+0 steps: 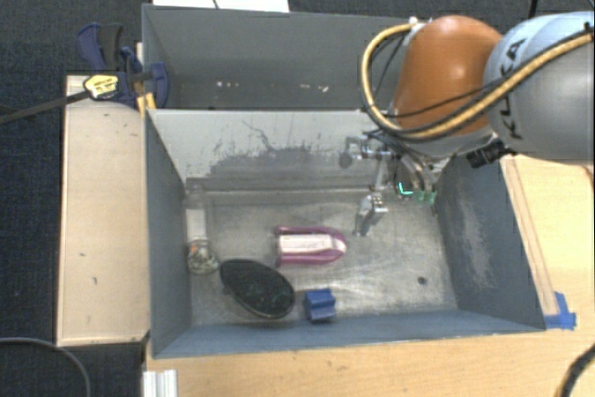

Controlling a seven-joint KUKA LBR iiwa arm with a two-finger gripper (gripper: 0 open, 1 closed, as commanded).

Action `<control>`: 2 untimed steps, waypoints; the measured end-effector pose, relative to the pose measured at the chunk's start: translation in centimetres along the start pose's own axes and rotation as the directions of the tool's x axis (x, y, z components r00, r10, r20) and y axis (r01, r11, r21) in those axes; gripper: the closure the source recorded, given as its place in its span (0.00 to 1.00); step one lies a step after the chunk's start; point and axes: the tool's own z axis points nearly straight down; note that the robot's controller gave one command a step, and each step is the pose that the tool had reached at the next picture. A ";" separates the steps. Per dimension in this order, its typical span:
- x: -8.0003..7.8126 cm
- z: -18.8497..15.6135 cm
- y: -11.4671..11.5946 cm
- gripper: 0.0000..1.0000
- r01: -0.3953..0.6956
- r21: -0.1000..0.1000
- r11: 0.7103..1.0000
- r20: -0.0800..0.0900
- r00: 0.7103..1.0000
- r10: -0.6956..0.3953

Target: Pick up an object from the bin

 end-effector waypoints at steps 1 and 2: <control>2.6 10.8 7.0 0.00 0.093 -0.001 0.996 0.003 0.996 -0.093; 2.4 10.4 6.8 1.00 0.086 0.000 0.996 0.004 0.996 -0.086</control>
Offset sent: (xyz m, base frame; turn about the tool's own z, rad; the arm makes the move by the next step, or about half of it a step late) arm -0.0260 0.0669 -0.1056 -0.0843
